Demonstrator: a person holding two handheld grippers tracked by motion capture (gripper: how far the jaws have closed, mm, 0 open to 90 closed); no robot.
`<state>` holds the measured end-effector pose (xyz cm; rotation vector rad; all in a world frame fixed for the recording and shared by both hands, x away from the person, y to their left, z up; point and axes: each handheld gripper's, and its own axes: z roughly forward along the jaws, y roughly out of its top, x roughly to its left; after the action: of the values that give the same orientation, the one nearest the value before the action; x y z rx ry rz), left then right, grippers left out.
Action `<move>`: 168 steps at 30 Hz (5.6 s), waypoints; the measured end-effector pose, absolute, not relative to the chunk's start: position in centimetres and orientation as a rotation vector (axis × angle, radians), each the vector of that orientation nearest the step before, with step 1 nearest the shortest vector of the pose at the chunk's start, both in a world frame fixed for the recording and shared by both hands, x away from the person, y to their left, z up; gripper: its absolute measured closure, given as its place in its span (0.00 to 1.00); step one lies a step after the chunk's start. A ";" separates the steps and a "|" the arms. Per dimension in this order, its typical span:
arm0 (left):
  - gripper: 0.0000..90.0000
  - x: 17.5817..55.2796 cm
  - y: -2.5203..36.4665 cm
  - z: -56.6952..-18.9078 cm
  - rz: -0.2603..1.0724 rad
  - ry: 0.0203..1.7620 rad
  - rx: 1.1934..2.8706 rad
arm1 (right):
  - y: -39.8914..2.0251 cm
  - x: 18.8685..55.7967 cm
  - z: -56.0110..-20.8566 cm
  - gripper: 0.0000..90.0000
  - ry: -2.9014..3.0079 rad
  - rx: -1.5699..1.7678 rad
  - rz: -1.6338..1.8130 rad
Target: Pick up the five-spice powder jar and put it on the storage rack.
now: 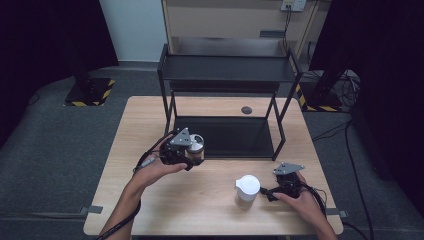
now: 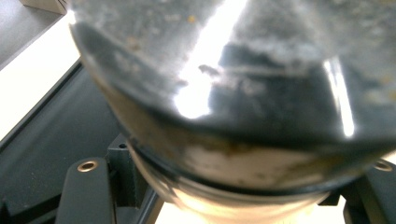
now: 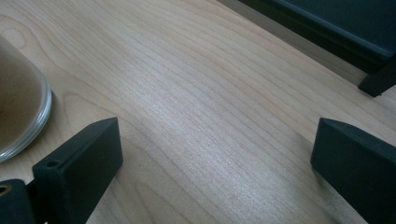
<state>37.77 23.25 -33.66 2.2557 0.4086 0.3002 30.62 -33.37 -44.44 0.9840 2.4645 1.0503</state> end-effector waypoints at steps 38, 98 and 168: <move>0.33 40.4 22.6 -25.5 0.362 0.386 2.239 | -33.3 30.5 -44.4 0.03 2.461 0.987 1.047; 0.33 41.2 20.0 -13.7 0.434 0.316 2.225 | -33.3 30.5 -44.5 0.03 2.461 0.987 1.049; 0.33 46.6 14.8 -11.7 0.585 0.798 2.116 | -33.3 30.5 -44.4 0.03 2.461 0.987 1.049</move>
<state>46.58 14.85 -11.66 2.1156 0.7976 0.5851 30.55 -33.33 -44.45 0.9866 2.4607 1.0486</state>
